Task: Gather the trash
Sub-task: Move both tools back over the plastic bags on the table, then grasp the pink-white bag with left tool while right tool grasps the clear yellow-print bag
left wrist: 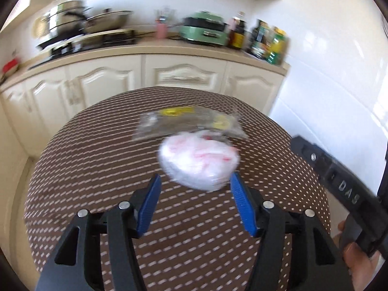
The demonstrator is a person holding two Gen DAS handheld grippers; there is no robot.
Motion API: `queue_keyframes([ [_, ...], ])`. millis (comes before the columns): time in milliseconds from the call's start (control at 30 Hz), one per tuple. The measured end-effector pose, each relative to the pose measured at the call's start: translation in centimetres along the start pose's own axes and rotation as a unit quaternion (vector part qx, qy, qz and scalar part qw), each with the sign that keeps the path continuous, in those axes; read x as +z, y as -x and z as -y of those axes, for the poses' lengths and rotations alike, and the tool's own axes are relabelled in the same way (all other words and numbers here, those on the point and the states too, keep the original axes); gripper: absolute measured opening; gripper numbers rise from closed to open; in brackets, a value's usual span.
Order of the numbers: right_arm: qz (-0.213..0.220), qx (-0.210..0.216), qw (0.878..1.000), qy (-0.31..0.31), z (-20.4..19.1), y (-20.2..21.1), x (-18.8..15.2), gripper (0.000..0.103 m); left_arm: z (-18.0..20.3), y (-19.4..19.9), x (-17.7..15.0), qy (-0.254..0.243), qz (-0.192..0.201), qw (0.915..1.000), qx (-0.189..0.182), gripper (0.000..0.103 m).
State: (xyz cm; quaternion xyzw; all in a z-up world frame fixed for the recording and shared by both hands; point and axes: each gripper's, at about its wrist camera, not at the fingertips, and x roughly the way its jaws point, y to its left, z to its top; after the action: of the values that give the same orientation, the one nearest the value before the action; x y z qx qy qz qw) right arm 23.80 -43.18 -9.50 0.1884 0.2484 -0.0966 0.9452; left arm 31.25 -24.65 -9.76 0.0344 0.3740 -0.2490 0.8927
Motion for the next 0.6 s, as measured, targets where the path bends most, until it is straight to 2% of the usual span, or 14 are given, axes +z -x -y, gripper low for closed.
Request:
queue_keyframes([
  [167,-0.003,0.001,1.000,-0.013,1.8,-1.2,0.6,0.054,3.1,-2.5,0.3,-0.045,-0.013,0.9989,-0.004,0.059],
  [233,-0.007,0.005,1.000,-0.012,1.8,-1.5,0.6,0.054,3.8,-3.5,0.5,-0.066,-0.016,0.9977,0.008,0.059],
  [367,-0.020,0.014,1.000,-0.013,2.0,-2.8,0.8,0.054,3.5,-5.8,1.5,-0.060,-0.038,0.9973,0.019,0.059],
  [400,-0.024,0.014,1.000,-0.010,1.9,-3.1,0.8,0.055,3.3,-6.1,1.6,-0.058,-0.039,0.9974,0.019,0.054],
  [433,-0.027,0.014,1.000,-0.008,1.8,-3.4,0.9,0.055,3.0,-6.3,1.6,-0.058,-0.041,0.9972,0.022,0.034],
  [500,-0.033,0.017,0.999,-0.003,1.7,-3.9,1.0,0.055,2.2,-6.2,1.4,-0.046,-0.043,0.9978,0.021,0.012],
  [533,-0.037,0.018,0.999,-0.001,1.5,-4.2,1.1,0.055,1.9,-5.9,1.3,-0.041,-0.041,0.9982,0.013,0.006],
  [600,-0.042,0.023,0.999,0.002,1.3,-4.6,1.2,0.055,1.0,-4.4,0.9,-0.033,-0.021,0.9992,0.011,0.004],
])
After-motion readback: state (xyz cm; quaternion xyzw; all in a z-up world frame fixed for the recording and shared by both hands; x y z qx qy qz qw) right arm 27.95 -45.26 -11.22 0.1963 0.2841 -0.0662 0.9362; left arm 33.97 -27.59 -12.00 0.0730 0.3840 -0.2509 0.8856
